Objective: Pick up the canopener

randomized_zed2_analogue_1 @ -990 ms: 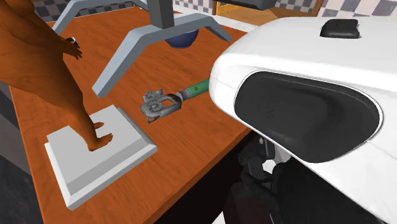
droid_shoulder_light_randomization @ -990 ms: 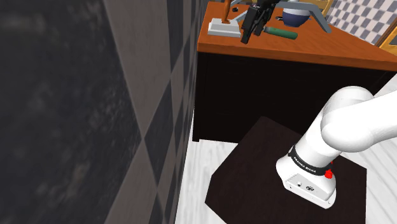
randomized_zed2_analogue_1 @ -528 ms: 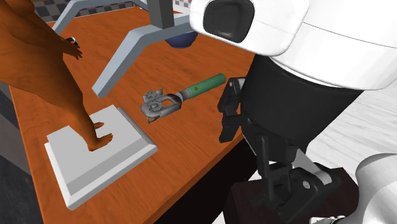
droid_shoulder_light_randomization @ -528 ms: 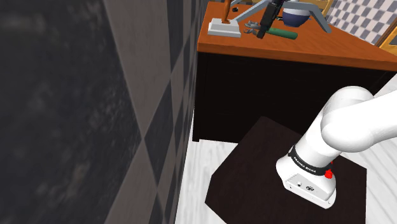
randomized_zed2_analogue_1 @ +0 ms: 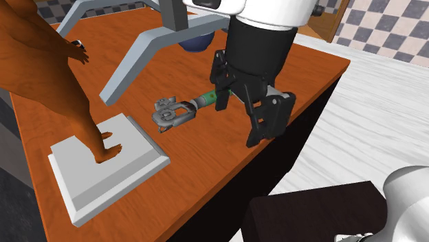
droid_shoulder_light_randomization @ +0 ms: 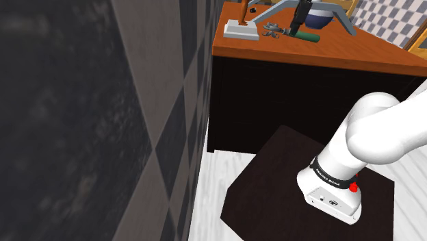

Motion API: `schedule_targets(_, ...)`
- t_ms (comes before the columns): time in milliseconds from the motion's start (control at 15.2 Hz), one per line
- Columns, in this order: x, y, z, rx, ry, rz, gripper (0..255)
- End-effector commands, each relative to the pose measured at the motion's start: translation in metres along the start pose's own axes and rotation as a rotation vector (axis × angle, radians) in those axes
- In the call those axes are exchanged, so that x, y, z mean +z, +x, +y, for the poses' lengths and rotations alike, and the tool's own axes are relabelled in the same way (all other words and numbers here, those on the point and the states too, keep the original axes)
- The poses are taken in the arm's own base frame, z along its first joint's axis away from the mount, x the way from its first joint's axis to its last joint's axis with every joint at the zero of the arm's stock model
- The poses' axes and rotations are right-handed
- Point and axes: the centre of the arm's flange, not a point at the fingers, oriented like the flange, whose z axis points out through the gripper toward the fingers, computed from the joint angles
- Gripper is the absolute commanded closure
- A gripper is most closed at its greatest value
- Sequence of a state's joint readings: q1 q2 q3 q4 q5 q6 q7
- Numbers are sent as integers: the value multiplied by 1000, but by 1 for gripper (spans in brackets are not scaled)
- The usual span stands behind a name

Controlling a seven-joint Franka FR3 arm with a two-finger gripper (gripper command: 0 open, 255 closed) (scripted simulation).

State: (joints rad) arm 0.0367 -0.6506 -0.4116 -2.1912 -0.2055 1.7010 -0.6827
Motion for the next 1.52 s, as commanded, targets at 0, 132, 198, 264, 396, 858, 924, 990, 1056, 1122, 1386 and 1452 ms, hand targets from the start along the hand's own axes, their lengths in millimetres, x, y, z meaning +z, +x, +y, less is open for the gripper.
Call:
schedule_targets(0, 0, -7, 28, -53, 9, -2, 0)
schedule_targets(132, 1, -10, 56, -102, 19, -3, 0)
schedule_targets(198, 1, -12, 70, -126, 24, -3, 0)
schedule_targets(264, 2, -13, 83, -151, 29, -4, 0)
schedule_targets(396, 4, -13, 111, -199, 38, -5, 0)
schedule_targets(858, 31, -16, 134, -241, 47, -6, 0)
schedule_targets(924, 36, -17, 134, -241, 47, -6, 0)
schedule_targets(990, 42, -17, 133, -241, 47, -6, 0)
schedule_targets(1056, 45, -18, 133, -241, 47, -6, 0)
schedule_targets(1122, 45, -18, 133, -241, 47, -6, 0)
schedule_targets(1386, 45, -18, 133, -241, 47, -6, 255)
schedule_targets(1452, 46, -18, 133, -241, 47, -6, 255)
